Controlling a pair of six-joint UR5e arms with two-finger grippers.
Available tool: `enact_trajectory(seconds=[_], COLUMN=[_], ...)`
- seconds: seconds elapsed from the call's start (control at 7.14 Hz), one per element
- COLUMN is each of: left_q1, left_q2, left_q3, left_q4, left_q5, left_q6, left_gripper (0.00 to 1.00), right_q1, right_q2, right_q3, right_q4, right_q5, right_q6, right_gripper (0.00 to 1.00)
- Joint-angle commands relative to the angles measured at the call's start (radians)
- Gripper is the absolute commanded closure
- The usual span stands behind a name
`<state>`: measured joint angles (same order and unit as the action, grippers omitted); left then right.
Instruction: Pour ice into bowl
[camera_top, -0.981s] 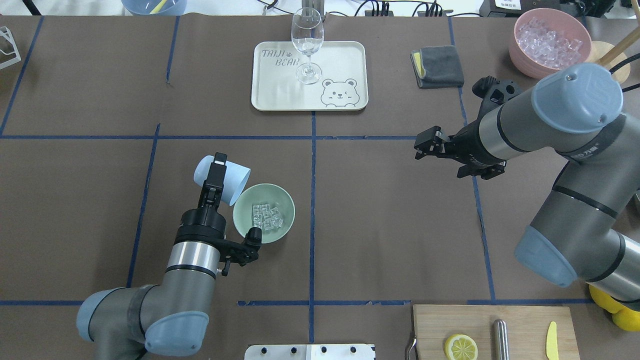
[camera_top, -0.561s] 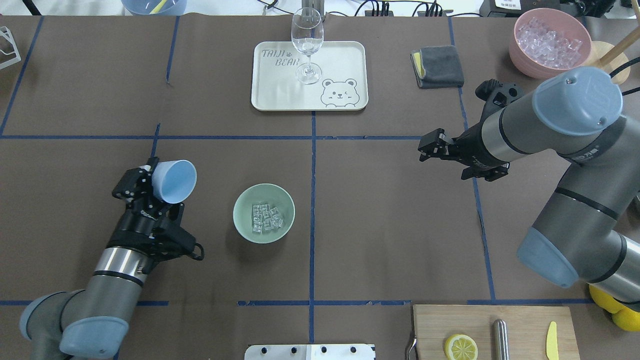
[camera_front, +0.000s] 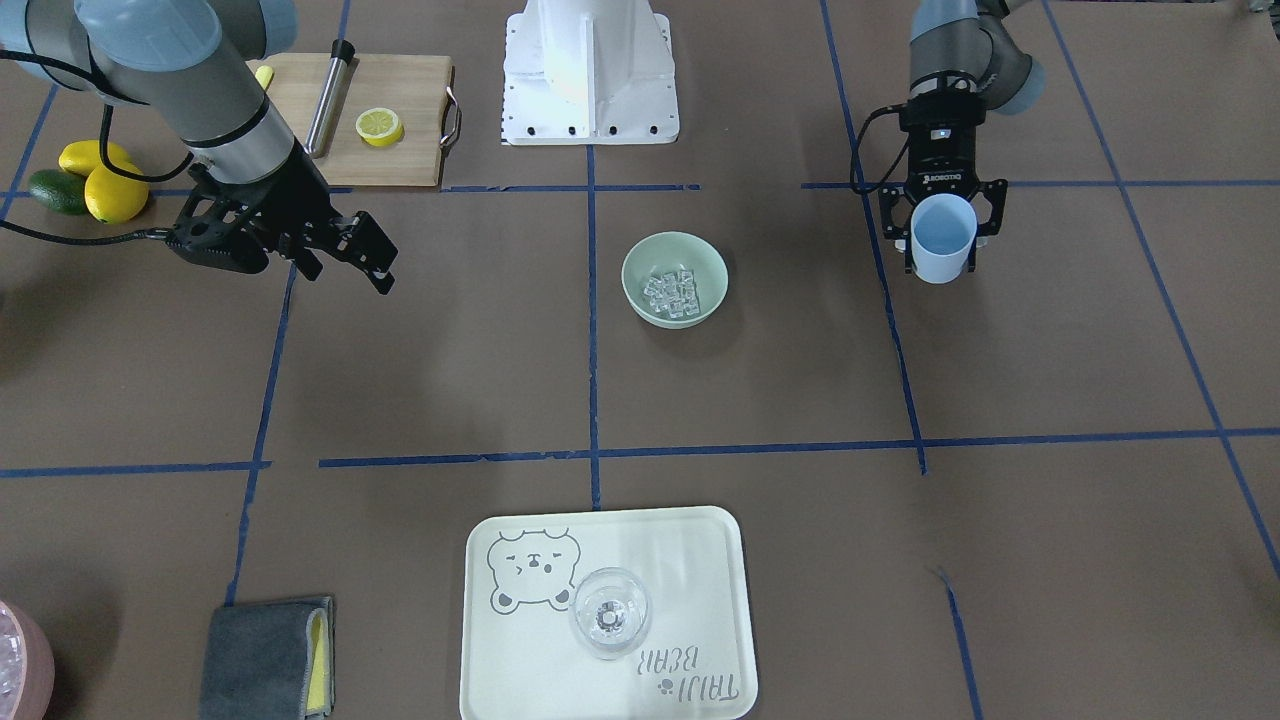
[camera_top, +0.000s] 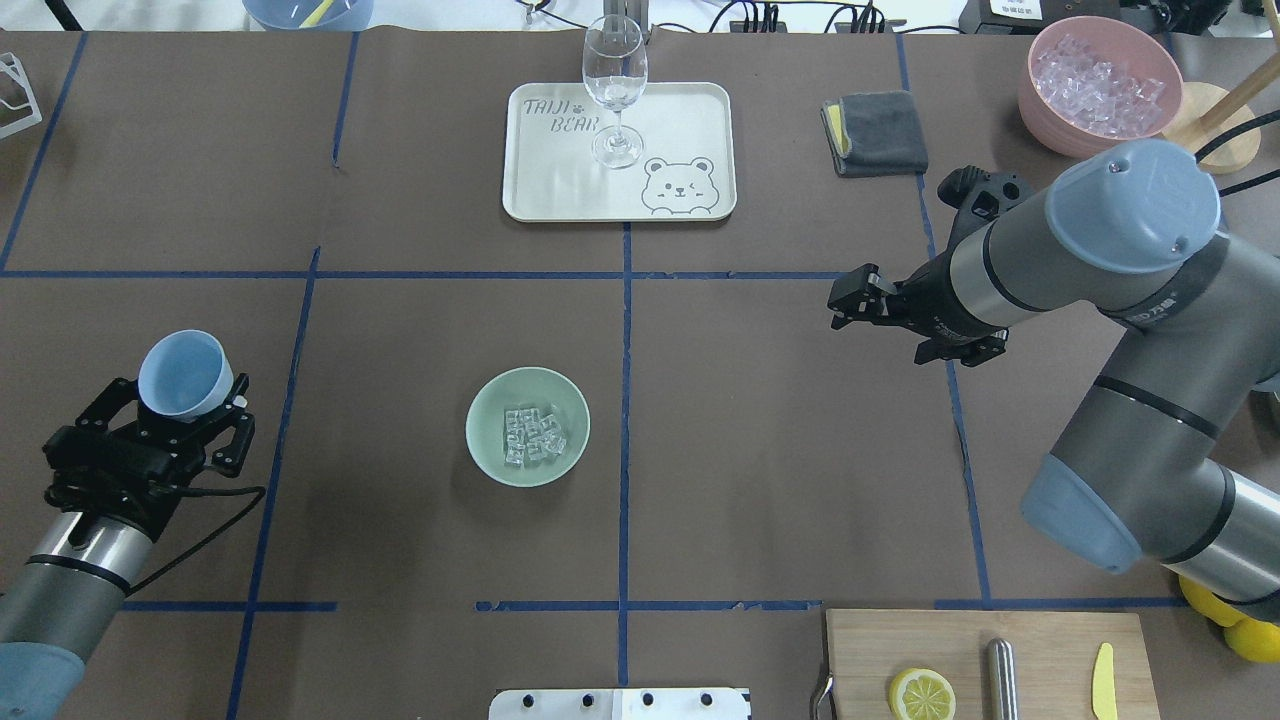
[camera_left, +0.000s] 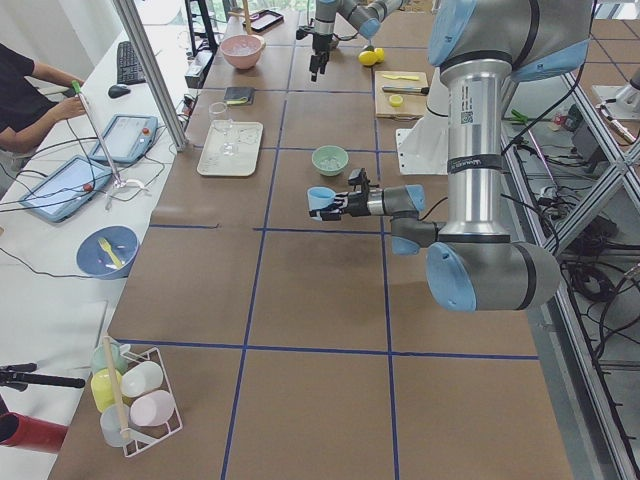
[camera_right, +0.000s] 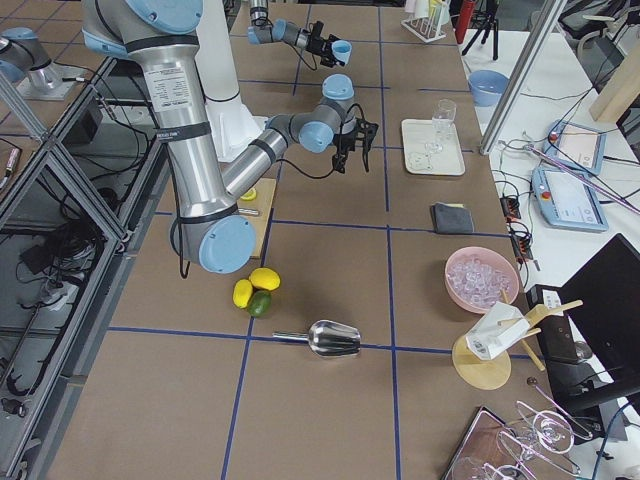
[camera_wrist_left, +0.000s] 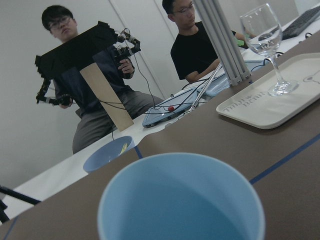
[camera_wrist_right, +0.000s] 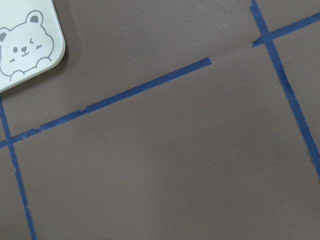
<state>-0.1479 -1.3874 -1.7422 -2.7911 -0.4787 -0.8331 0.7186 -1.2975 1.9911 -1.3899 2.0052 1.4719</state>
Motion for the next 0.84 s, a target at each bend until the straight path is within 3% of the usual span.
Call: enact_trajectory(seconds=[0.0,0.28,0.7], left_q1=[-0.010,-0.016,-0.013], left_q2=[0.111,0.126,0.123], left_q3=[0.010,0.089,0.164], left_q4=[-0.010,-0.022,-0.033], left_q5=[-0.056,-0.061,-0.005], left_q6=[-0.290,-0.574,-0.589], left_gripper=[1.00,1.00,1.00], right_q1=[-0.002,-0.002,-0.007], right_q2=[0.001,0.001,0.001], right_q3=[0.002,0.011,0.017], right_q4=[0.000,0.000,0.000], right_q5=[-0.006,-0.008,-0.010], right_q6=[0.005,0.011,0.013], right_gripper=[0.00,0.00,0.00])
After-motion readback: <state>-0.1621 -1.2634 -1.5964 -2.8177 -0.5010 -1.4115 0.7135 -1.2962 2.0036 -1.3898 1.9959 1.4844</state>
